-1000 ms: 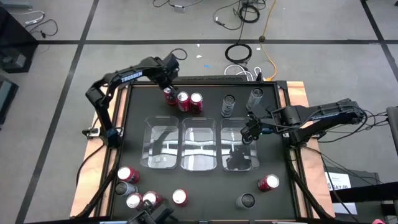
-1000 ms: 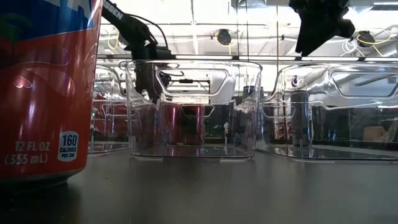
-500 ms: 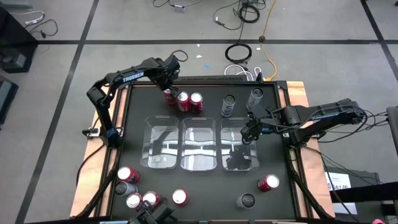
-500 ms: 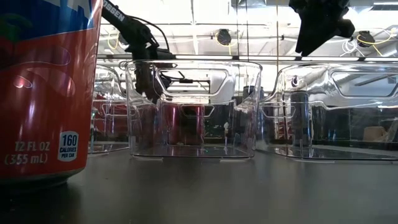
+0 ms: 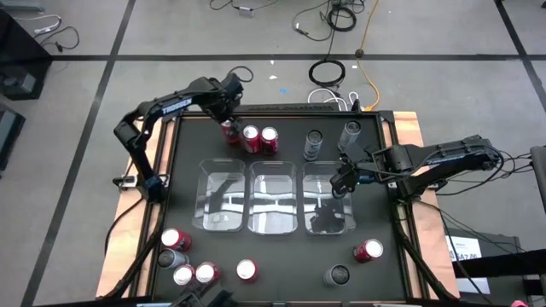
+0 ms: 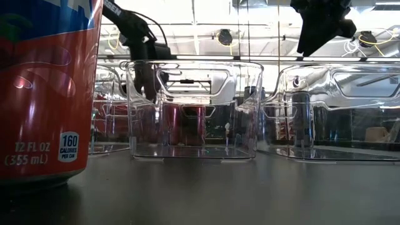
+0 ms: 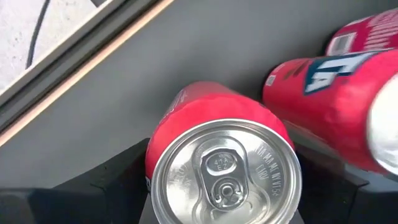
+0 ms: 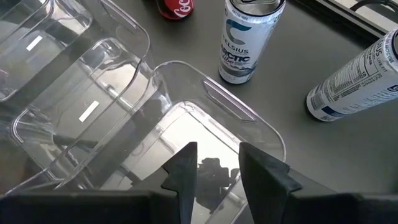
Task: Sort soda cans
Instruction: Put the top left red soda can into the left transparent bin
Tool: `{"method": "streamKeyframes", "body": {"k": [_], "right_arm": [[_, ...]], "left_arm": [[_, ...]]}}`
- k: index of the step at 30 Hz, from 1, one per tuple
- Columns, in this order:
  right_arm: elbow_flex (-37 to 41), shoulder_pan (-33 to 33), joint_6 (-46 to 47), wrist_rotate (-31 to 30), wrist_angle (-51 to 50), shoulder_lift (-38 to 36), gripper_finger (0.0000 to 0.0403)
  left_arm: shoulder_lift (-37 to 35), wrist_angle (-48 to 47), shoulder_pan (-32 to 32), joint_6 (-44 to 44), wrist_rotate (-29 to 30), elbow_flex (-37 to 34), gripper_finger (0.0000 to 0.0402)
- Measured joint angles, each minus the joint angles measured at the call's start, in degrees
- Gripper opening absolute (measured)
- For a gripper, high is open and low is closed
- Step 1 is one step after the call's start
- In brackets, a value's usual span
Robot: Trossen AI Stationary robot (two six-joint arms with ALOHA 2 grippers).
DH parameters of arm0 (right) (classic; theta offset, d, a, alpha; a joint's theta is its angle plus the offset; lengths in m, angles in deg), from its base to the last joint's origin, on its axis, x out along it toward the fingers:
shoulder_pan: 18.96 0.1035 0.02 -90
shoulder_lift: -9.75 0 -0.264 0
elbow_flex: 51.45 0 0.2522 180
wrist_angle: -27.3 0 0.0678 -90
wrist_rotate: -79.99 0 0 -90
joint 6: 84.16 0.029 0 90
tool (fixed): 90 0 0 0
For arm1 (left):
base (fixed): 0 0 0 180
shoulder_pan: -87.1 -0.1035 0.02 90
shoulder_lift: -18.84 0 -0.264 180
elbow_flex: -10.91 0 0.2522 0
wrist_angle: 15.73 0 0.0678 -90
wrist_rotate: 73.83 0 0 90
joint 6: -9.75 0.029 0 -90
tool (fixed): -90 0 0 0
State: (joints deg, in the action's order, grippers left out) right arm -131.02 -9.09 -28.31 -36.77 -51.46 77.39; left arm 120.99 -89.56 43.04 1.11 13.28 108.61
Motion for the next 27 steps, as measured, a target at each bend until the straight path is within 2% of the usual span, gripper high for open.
{"method": "streamKeyframes", "body": {"k": [9,16,22,27], "right_arm": [[0.00,0.00,-1.86,0.07,0.00,0.01,0.0110],[0.00,0.00,-4.85,0.07,0.00,0.02,0.0110],[0.00,0.00,-7.06,0.04,0.02,0.02,0.0110],[0.00,0.00,-8.61,0.04,0.02,0.02,0.0110]], "left_arm": [[-10.17,-7.10,0.95,-3.03,-0.23,0.00,0.0325],[-22.08,-11.65,3.69,-7.34,-5.03,0.02,0.0326],[-30.90,-14.84,9.17,-12.85,-8.27,0.07,0.0326],[-34.24,-16.22,16.21,-20.57,-7.40,0.07,0.0326]]}}
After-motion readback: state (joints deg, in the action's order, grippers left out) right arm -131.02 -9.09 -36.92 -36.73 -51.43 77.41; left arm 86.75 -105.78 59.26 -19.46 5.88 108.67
